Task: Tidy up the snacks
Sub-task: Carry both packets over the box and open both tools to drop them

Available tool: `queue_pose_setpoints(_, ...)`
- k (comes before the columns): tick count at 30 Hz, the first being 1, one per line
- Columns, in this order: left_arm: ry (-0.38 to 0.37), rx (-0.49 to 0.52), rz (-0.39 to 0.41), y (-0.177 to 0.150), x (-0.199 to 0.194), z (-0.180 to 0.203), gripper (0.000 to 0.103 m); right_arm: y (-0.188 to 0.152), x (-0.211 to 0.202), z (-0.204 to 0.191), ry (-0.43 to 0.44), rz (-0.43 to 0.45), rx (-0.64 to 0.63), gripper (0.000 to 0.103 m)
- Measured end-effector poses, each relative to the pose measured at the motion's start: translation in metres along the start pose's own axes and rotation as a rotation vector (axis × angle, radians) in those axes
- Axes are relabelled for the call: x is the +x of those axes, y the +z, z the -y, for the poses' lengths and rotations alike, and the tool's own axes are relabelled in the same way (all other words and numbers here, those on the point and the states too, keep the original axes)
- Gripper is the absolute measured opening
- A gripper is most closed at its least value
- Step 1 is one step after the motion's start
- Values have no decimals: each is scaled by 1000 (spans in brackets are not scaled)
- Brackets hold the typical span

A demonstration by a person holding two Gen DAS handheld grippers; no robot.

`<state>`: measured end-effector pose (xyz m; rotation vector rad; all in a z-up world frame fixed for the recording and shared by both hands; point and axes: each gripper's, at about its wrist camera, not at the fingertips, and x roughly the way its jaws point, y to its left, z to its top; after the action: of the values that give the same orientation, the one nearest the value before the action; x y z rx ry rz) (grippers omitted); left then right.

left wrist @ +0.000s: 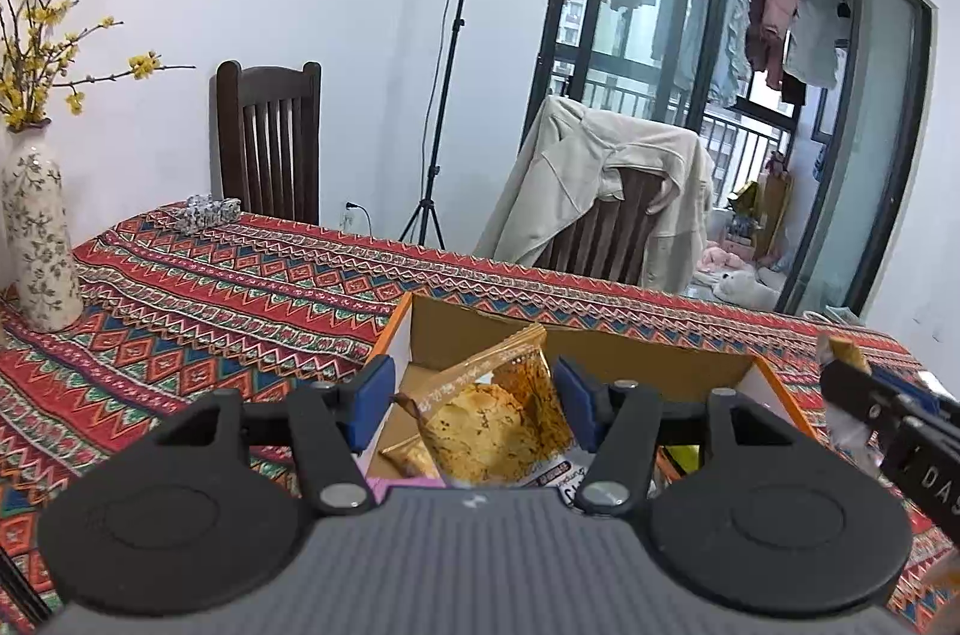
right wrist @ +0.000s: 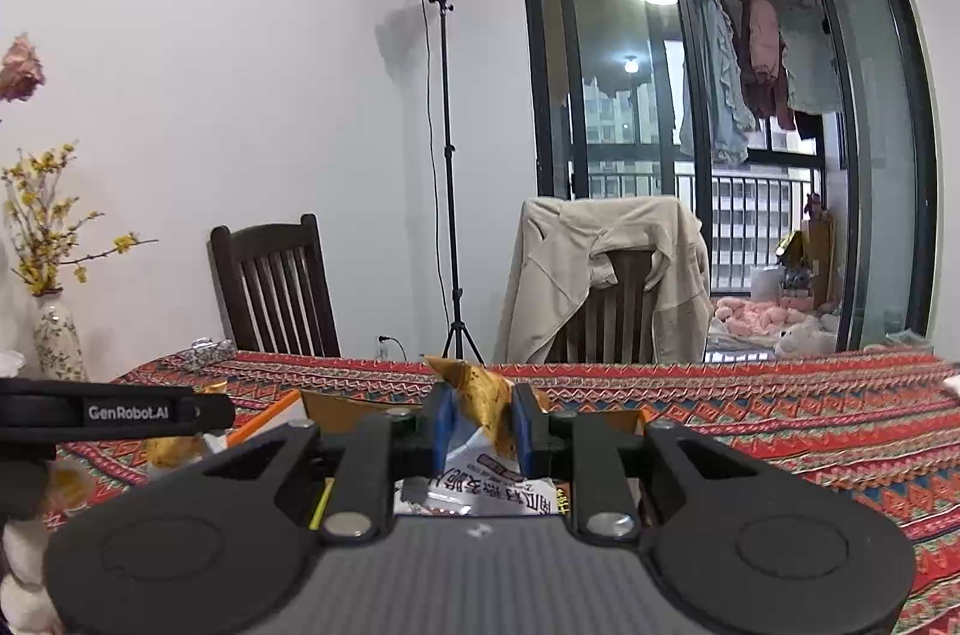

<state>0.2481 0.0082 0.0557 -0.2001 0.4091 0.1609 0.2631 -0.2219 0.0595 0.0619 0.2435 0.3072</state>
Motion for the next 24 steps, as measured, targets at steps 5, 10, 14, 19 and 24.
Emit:
queue_pose_setpoints(5, -9, 30, -19, -18, 31, 4, 60, -22, 32, 5, -16, -49, 21, 21)
queue_pose_setpoints(10, 0, 70, 15, -30, 41, 6, 60, -37, 40, 3, -13, -88, 3, 19)
queue_pose_setpoints(14, -4, 87, 20, -36, 41, 9, 61, -44, 39, -1, -13, -95, -20, 19)
queue_pose_setpoints(19, -3, 69, 18, -39, 44, 5, 89, -46, 36, 0, -26, -91, -17, 43)
queue_pose_setpoints(24, 43, 30, 36, -38, 45, -2, 103, -49, 31, 5, -38, -81, 9, 93)
